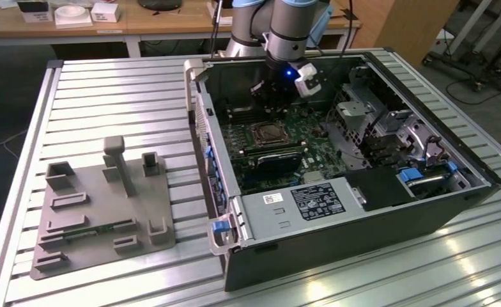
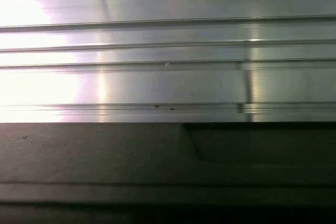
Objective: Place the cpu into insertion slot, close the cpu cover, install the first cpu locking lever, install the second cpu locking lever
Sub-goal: 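Install the first cpu locking lever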
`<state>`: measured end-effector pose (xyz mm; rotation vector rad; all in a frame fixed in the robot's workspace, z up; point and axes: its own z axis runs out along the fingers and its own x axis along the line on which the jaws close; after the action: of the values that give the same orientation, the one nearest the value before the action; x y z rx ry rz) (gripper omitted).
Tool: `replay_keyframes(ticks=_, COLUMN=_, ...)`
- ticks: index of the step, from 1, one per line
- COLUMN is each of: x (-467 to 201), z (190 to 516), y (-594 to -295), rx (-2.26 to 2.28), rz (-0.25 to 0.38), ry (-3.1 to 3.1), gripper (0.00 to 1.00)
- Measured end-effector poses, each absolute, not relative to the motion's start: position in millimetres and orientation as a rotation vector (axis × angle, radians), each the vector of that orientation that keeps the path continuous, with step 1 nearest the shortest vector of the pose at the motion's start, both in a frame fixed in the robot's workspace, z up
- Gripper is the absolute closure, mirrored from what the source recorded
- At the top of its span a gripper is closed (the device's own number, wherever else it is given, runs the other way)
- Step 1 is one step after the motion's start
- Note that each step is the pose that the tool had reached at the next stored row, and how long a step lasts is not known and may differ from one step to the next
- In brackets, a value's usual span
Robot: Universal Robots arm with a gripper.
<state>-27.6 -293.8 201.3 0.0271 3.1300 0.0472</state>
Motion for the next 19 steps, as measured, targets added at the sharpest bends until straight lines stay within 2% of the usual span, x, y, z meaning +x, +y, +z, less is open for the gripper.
replay_keyframes(ticks=19, x=-27.4, z=199.1, y=-298.0, rx=0.028, rz=0.032, ry=3.130, gripper=0.89)
